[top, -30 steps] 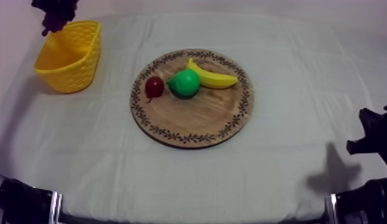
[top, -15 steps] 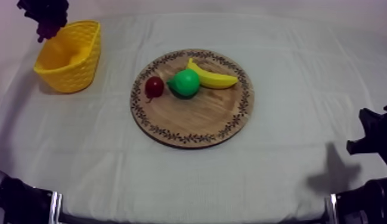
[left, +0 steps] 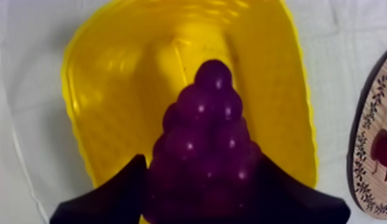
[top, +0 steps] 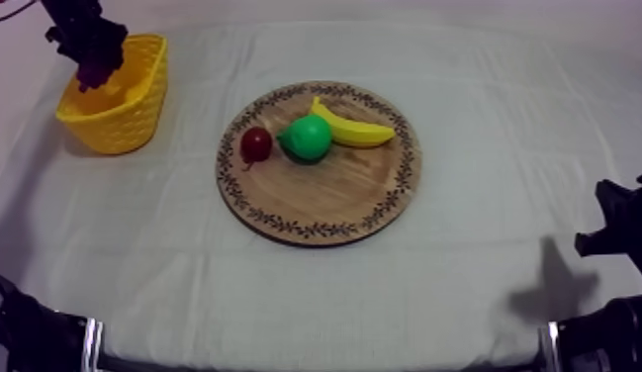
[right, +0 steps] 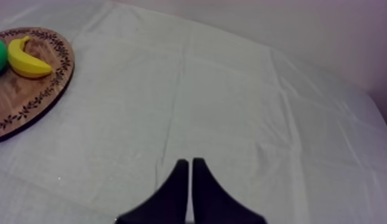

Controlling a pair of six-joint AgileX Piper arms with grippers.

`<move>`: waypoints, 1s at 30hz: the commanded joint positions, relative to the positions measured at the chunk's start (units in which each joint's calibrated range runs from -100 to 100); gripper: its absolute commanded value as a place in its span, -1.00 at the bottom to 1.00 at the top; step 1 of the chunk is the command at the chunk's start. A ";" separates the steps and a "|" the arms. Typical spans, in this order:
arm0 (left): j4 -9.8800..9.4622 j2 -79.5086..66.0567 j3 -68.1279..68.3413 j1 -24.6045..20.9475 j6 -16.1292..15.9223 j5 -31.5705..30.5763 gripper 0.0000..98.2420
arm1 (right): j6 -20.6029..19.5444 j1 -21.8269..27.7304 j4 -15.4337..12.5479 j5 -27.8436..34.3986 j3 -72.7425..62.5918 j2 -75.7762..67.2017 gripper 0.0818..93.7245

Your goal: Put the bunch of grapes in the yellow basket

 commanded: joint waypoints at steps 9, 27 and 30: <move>1.37 3.80 -0.46 -1.19 1.43 -0.28 0.19 | 0.01 0.02 -0.02 0.00 -0.04 0.00 -0.99; 2.68 3.49 -0.09 -1.28 5.96 3.14 0.78 | 0.01 0.02 -0.02 0.00 -0.04 0.00 -0.99; 2.69 1.43 1.59 -1.22 6.66 3.25 0.85 | 0.01 0.02 -0.02 0.00 -0.04 0.00 -0.99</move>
